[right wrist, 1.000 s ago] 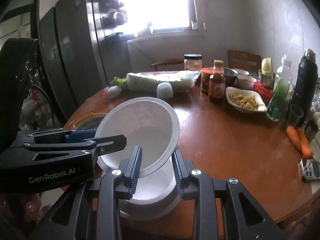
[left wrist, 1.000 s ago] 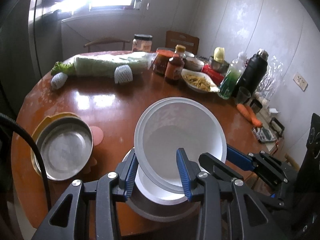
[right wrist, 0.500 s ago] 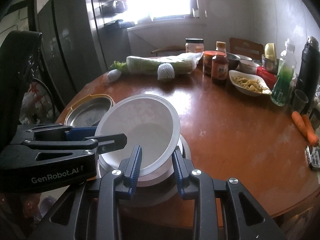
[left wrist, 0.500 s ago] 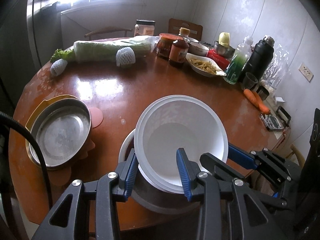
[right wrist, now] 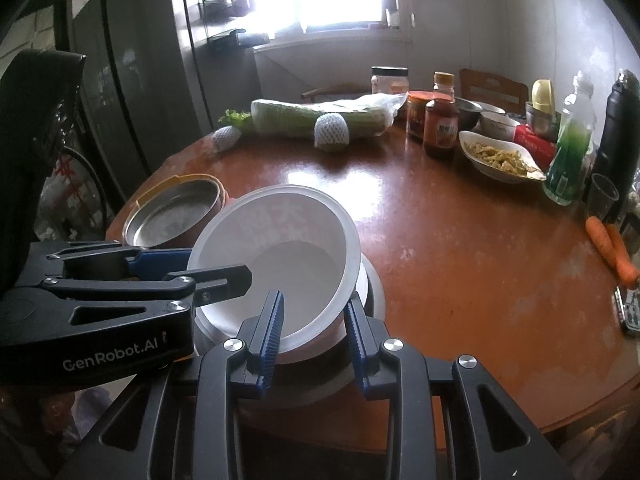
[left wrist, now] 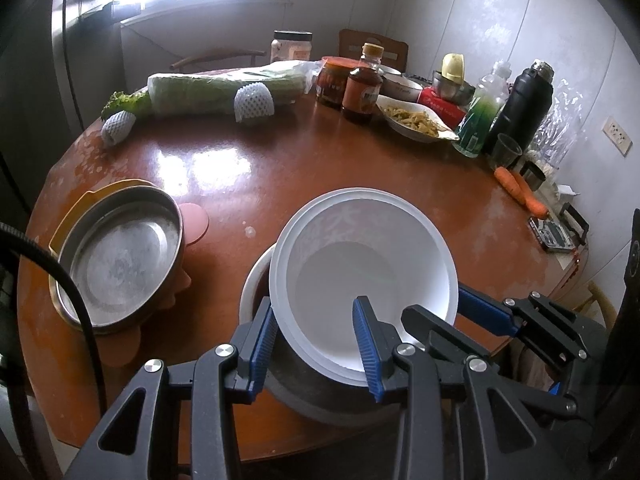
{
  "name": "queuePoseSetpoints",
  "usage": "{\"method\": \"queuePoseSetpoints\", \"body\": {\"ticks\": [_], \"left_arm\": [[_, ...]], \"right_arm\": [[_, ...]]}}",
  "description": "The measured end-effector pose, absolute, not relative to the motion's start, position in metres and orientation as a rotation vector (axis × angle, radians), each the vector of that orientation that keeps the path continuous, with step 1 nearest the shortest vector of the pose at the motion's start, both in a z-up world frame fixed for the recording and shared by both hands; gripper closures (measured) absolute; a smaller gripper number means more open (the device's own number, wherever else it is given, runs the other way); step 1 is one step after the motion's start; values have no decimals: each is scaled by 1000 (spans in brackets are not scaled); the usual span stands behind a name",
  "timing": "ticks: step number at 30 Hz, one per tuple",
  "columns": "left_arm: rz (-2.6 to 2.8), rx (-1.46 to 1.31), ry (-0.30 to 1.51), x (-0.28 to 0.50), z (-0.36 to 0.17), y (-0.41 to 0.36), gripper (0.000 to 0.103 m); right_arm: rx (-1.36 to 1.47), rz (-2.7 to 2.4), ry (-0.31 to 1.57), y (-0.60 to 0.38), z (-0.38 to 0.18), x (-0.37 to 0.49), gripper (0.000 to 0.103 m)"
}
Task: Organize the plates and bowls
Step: 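Lower the red-printed bowl into the large white bowl with the left tool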
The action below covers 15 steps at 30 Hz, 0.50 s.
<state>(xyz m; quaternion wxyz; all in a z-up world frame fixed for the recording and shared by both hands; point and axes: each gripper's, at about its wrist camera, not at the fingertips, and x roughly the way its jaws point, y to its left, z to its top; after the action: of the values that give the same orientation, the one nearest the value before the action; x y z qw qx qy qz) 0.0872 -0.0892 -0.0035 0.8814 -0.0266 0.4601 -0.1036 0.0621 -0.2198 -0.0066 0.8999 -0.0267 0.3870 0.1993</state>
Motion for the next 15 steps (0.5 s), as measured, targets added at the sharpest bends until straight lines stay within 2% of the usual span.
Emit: {"method": "queuePoseSetpoints", "body": {"ticks": [15], "left_arm": [[-206,-44,966,90,-8,-89,64]], "right_arm": [[-62,404,823,-219,-14,67,69]]}}
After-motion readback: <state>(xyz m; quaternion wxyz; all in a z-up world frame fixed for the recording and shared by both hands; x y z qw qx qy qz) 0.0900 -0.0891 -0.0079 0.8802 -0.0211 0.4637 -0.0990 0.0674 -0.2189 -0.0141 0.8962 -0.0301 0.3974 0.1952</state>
